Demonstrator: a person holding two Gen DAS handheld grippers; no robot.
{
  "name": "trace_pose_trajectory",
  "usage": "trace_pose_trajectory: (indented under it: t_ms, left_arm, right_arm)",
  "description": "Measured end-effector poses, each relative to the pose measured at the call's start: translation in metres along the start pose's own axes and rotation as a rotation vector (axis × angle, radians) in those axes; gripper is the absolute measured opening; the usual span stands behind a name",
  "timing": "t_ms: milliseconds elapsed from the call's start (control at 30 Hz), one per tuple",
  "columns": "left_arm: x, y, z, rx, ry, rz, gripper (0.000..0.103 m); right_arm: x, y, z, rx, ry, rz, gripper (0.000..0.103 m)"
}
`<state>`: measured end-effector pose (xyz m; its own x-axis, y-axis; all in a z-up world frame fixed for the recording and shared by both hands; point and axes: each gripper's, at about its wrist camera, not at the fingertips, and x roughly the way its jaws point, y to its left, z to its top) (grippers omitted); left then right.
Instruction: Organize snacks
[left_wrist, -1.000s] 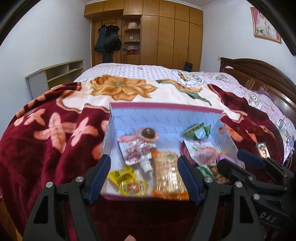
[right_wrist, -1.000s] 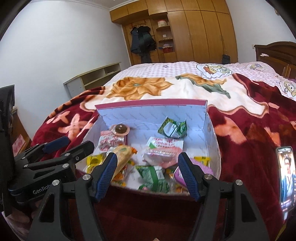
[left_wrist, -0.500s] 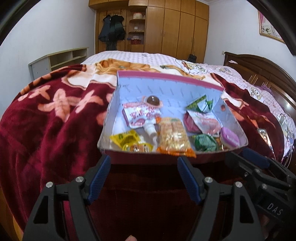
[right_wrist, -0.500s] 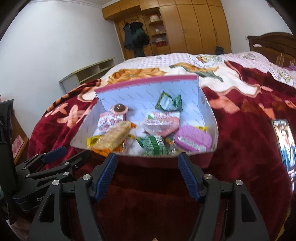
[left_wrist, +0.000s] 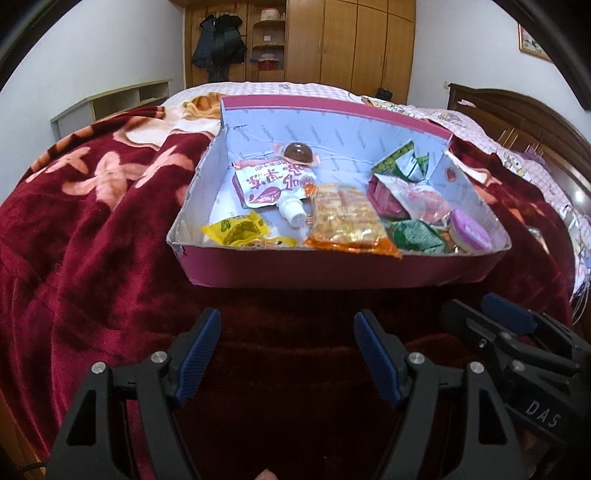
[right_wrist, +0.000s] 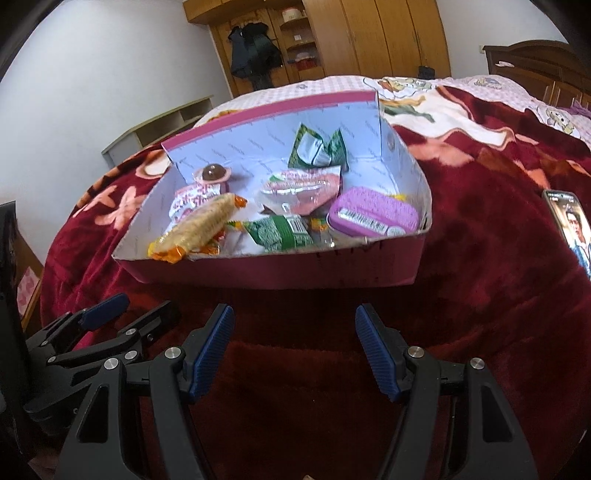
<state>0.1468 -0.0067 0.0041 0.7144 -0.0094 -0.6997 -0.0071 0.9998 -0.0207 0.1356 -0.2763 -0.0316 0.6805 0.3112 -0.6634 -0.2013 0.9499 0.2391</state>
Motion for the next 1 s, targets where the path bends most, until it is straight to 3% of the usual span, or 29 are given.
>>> trace_pose_trajectory:
  t_ms: [1000]
  left_arm:
    - [0.0035, -0.0004, -0.001, 0.003, -0.001, 0.008, 0.078]
  right_arm:
    - [0.0057, 0.0, -0.003, 0.0, 0.009, -0.005, 0.07]
